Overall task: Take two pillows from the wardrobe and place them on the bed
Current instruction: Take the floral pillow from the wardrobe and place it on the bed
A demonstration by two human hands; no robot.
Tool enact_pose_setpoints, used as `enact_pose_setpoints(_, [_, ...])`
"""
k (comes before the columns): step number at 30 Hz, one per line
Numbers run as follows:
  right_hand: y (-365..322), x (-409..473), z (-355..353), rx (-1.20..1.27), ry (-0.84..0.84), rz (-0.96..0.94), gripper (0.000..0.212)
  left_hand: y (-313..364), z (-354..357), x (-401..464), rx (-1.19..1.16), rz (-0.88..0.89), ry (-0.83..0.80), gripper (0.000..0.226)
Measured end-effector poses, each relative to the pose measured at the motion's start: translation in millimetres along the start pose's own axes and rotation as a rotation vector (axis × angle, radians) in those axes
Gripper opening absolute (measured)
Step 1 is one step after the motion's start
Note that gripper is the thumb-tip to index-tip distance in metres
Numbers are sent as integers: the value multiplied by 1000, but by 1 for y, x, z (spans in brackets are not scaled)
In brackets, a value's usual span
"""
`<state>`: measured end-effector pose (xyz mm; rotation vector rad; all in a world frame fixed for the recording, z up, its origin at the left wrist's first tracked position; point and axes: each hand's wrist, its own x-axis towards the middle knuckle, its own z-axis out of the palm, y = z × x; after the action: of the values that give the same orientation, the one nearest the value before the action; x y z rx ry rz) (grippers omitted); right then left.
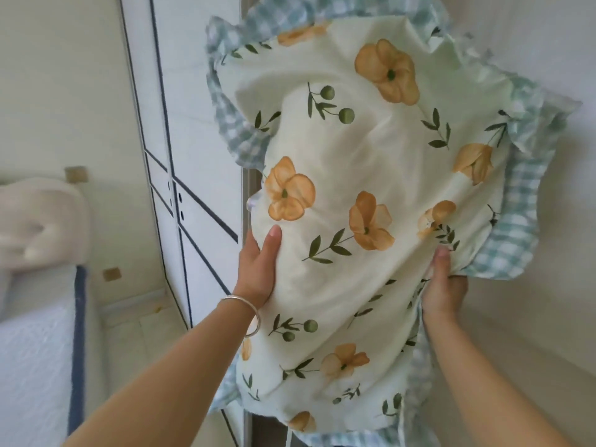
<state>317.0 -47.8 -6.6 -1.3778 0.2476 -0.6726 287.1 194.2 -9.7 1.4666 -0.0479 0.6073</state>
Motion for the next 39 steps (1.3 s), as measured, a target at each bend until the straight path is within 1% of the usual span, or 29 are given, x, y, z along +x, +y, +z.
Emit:
enact_pose_setpoints(2, [5, -14, 13, 5, 12, -19, 21, 3, -17, -6, 35, 31, 51, 63])
enact_pose_setpoints(6, [10, -45, 47, 27, -43, -33, 17, 1, -59, -14, 108, 83, 176, 75])
enact_pose_setpoints(8, [11, -60, 67, 56, -81, -37, 23, 0, -85, -16, 156, 78, 247, 82])
enact_pose_setpoints(9, [12, -68, 76, 71, -97, -44, 25, 0, -97, -16, 161, 72, 282, 81])
enact_pose_setpoints(10, [13, -75, 87, 83, -118, -50, 22, 0, -110, -16, 162, 58, 314, 75])
enact_pose_setpoints(12, [16, -89, 110, 110, -167, -48, 11, 2, -134, -15, 166, 18, 372, 51])
enact_pose_setpoints(13, [19, -97, 124, 130, -195, -49, 14, 2, -146, -13, 160, 6, 397, 38])
enact_pose_setpoints(14, [22, -106, 138, 148, -225, -54, 23, 2, -160, -10, 151, -1, 426, 34])
enact_pose_setpoints(15, [25, -116, 154, 158, -259, -62, 35, 1, -174, -7, 145, -6, 454, 35])
enact_pose_setpoints(16, [26, -126, 170, 165, -298, -63, 42, 1, -191, -4, 140, -12, 488, 38])
enact_pose_setpoints(17, [28, -137, 187, 168, -340, -58, 39, -1, -208, -1, 139, -23, 526, 40])
enact_pose_setpoints(20, [34, -168, 239, 133, -451, -46, 14, -10, -262, 10, 138, -80, 641, 35])
enact_pose_setpoints(21, [36, -178, 257, 124, -482, -37, 11, -14, -279, 14, 143, -97, 670, 34])
enact_pose_setpoints(23, [42, -196, 293, 116, -548, -25, 18, -20, -312, 22, 182, -103, 718, 30])
enact_pose_setpoints(25, [49, -213, 329, 104, -600, -2, 15, -24, -344, 31, 232, -109, 755, 27])
enact_pose_setpoints(27, [56, -228, 363, 84, -638, 10, 10, -26, -375, 41, 226, -131, 795, 36])
enact_pose_setpoints(29, [62, -243, 394, 70, -671, 22, 11, -31, -405, 53, 238, -169, 840, 49])
enact_pose_setpoints(30, [64, -249, 410, 67, -692, 33, 11, -34, -419, 59, 250, -192, 851, 52])
enact_pose_setpoints(32, [73, -262, 441, 53, -731, 46, 18, -44, -447, 69, 233, -249, 876, 54])
enact_pose_setpoints(34, [85, -273, 473, 8, -775, 58, 35, -52, -470, 79, 218, -311, 900, 55])
enact_pose_setpoints(36, [96, -284, 503, -32, -820, 64, 46, -60, -491, 87, 224, -345, 933, 52])
enact_pose_setpoints(38, [106, -295, 532, -43, -868, 73, 45, -70, -512, 96, 235, -359, 972, 50])
enact_pose_setpoints(39, [112, -299, 547, -45, -900, 84, 42, -75, -522, 101, 232, -372, 993, 57])
